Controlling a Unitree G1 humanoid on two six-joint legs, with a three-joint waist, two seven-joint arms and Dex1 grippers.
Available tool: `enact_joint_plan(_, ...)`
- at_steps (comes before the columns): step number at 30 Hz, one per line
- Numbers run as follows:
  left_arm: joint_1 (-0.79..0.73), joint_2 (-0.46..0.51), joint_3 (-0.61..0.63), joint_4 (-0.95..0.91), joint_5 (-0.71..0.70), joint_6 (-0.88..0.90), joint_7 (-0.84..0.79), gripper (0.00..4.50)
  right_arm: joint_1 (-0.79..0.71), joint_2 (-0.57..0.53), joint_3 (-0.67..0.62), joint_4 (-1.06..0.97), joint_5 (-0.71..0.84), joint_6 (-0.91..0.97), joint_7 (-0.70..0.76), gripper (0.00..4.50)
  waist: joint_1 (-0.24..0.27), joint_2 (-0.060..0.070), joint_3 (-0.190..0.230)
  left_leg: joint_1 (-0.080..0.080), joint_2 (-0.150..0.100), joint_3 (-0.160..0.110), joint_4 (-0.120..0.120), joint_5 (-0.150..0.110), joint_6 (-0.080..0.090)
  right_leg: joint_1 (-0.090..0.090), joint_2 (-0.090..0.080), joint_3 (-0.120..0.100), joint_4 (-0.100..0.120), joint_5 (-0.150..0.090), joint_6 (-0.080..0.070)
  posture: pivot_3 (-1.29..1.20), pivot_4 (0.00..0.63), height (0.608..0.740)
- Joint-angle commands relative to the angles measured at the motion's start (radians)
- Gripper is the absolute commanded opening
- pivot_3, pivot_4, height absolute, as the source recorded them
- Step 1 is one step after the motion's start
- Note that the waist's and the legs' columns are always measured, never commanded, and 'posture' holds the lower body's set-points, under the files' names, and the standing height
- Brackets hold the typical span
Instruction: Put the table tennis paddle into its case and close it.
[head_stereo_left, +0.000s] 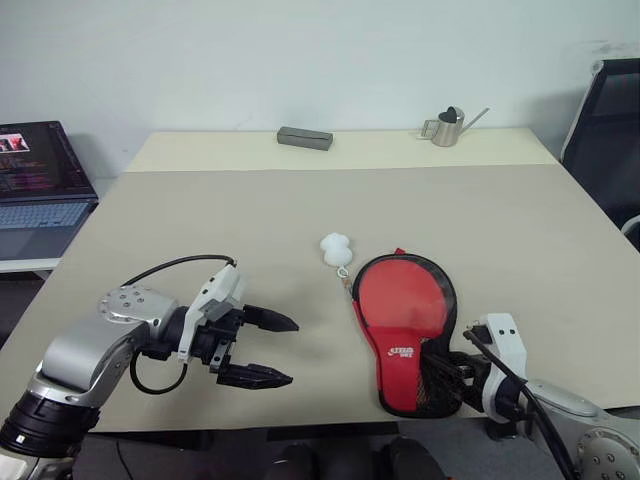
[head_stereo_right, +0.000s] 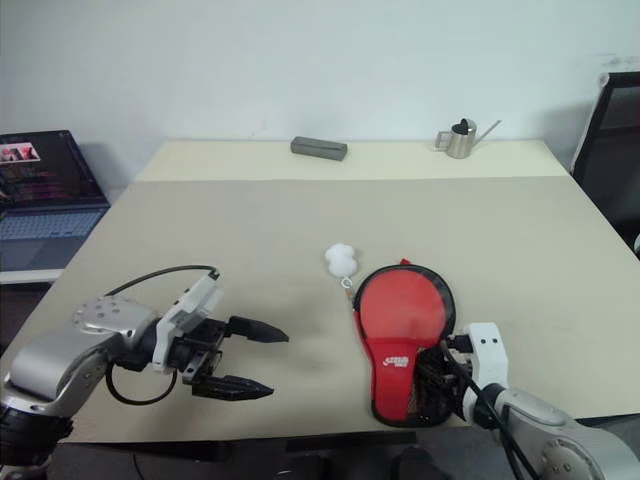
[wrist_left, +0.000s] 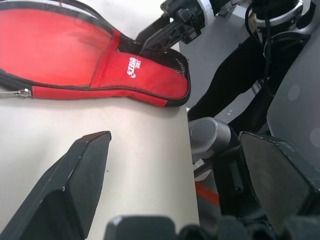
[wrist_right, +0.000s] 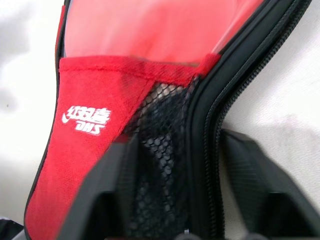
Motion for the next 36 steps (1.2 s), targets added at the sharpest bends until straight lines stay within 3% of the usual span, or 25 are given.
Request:
enact_joint_plan(1, 0.0, 0.001, 0.014, -0.011, 0.001, -0.017, -0.002, 4.5, -0.015, 0.02, -0.065, -0.028, -0.008, -0.043, 0.014, 3.16, 0.0, 0.0, 0.0, 0.0, 0.0, 0.0, 0.0, 0.0, 0.0, 0.0, 0.0, 0.0, 0.0, 0.0, 0.0, 0.0, 0.15, 0.74)
enact_joint_plan(5, -0.002, -0.001, 0.012, -0.009, 0.004, -0.019, -0.001, 4.5, 0.0, -0.02, -0.094, -0.021, 0.0, -0.161, 0.073, 3.16, -0.001, 0.0, 0.0, 0.0, 0.001, 0.0, 0.0, 0.0, 0.0, 0.0, 0.002, 0.0, 0.0, 0.0, 0.0, 0.0, 0.15, 0.74)
enact_joint_plan(10, -0.003, -0.004, 0.013, -0.011, 0.005, -0.017, 0.002, 4.5, -0.005, -0.052, -0.037, -0.015, -0.005, -0.334, 0.127, 3.16, -0.001, 0.0, 0.0, 0.001, 0.002, 0.0, 0.0, 0.0, 0.0, 0.0, 0.003, 0.001, 0.0, 0.001, -0.001, 0.0, 0.15, 0.74)
enact_joint_plan(13, -0.004, -0.003, 0.022, -0.007, 0.006, -0.016, 0.01, 4.5, -0.016, -0.089, 0.017, 0.011, -0.03, -0.471, 0.178, 3.74, -0.003, 0.0, 0.0, 0.001, 0.002, 0.001, 0.0, 0.0, 0.0, 0.0, 0.003, 0.002, 0.001, 0.001, -0.001, 0.0, 0.15, 0.74)
enact_joint_plan(15, -0.007, -0.003, 0.031, -0.001, 0.006, -0.015, 0.02, 4.5, -0.039, -0.118, 0.049, 0.041, -0.041, -0.544, 0.209, 4.43, -0.003, 0.0, 0.0, 0.001, 0.002, 0.002, 0.0, 0.0, 0.0, 0.0, 0.003, 0.002, 0.0, 0.001, -0.001, 0.0, 0.15, 0.74)
enact_joint_plan(22, -0.016, -0.044, 0.076, 0.006, 0.003, -0.008, 0.127, 4.5, -0.174, -0.292, 0.193, 0.217, -0.116, -0.806, 0.411, 4.47, -0.003, 0.0, 0.0, 0.001, 0.002, 0.002, 0.0, 0.0, 0.0, 0.0, 0.003, 0.002, 0.0, 0.001, -0.001, 0.0, 0.15, 0.74)
enact_joint_plan(36, -0.022, -0.109, 0.161, 0.095, 0.149, -0.079, 0.429, 4.5, -0.365, -0.316, 0.363, 0.495, -0.118, -0.849, 0.529, 4.47, -0.001, 0.0, 0.0, 0.001, 0.003, 0.002, 0.0, 0.0, 0.0, 0.0, 0.003, 0.003, 0.0, 0.002, -0.002, 0.0, 0.15, 0.74)
